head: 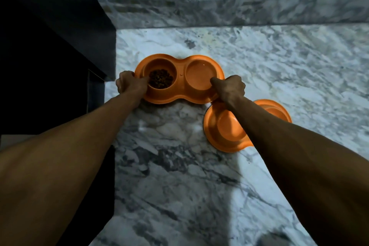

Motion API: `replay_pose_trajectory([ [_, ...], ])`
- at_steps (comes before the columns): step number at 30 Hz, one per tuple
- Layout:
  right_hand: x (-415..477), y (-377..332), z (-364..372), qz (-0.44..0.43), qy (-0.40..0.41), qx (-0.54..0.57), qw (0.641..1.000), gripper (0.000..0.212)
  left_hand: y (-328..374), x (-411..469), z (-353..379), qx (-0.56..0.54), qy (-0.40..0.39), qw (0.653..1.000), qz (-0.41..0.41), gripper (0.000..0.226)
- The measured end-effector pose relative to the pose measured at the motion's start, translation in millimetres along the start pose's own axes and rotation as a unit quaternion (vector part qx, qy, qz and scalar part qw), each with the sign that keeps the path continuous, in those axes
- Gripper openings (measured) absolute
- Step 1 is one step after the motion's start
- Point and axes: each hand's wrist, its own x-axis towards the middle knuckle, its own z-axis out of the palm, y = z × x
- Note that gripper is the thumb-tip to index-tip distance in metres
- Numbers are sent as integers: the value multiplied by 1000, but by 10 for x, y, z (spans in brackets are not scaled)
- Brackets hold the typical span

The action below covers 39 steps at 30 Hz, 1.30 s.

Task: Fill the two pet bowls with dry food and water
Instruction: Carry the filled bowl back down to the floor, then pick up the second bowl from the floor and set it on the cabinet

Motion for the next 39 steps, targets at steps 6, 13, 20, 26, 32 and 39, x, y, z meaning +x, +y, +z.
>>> replay_pose_trajectory([
  [6, 73, 110, 80, 3, -12, -8, 1000, 34, -99, 64, 75, 10, -7, 1000, 1, 26],
  [13, 75, 111, 61, -12, -24, -1, 1000, 36, -165, 45, 131, 41, -6, 999, -5, 39],
  [20, -44, 426, -537, -16, 56, -11, 998, 30, -43, -625, 240, 1, 39, 996, -84, 68],
  [26, -111, 978, -1114, 63, 104, -91, 988, 45, -117, -1516, 781, 13, -92, 995, -48, 74],
  [32, -109, 1411, -1339, 146, 9, -59, 987, 68, -68, -1954, 1310, 76, -200, 974, -71, 87],
  [39, -357, 1531, -1498, 143, 31, -20, 989, 55, 101, -2065, 1196, 95, -161, 980, -66, 58],
])
